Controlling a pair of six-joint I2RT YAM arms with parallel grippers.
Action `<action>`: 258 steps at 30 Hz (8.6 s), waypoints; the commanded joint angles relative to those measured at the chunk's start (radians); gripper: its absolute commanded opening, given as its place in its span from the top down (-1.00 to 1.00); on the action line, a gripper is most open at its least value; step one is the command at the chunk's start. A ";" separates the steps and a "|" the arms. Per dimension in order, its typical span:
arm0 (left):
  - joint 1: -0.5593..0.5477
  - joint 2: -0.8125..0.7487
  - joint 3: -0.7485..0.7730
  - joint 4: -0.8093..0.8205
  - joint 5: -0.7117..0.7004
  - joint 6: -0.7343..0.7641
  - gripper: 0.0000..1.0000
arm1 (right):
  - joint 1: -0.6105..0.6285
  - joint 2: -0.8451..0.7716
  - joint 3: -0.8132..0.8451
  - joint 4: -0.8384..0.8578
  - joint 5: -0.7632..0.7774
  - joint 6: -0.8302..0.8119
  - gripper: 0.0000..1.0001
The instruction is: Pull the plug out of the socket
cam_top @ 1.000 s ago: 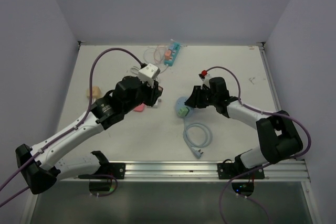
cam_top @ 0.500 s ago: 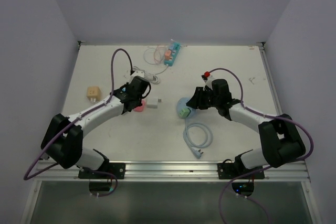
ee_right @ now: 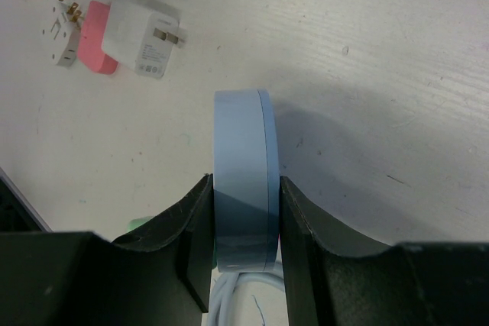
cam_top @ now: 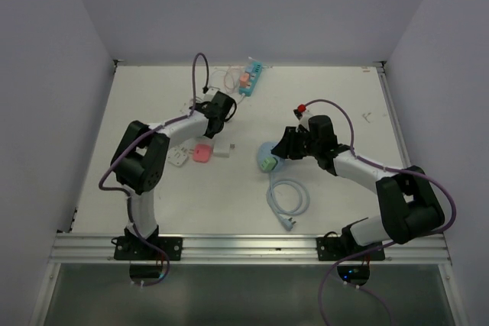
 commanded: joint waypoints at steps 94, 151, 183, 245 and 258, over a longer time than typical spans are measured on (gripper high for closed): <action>-0.390 -0.595 -0.275 0.294 0.866 0.239 1.00 | 0.003 -0.144 -0.018 0.019 0.135 -0.058 1.00; -0.329 -0.110 -0.160 -0.172 0.154 -0.080 -0.65 | -0.007 -0.191 -0.067 0.096 0.117 -0.017 1.00; 0.153 -0.754 -0.324 -0.011 0.407 0.111 -0.99 | -0.516 0.112 0.393 -0.088 0.553 0.299 1.00; 0.167 -0.791 -0.405 0.032 0.326 0.116 -0.99 | -0.074 0.131 0.189 -0.364 0.658 0.111 -0.02; 0.167 -0.796 -0.405 0.033 0.344 0.117 -0.99 | -0.165 0.083 0.226 -0.383 0.688 0.080 -0.04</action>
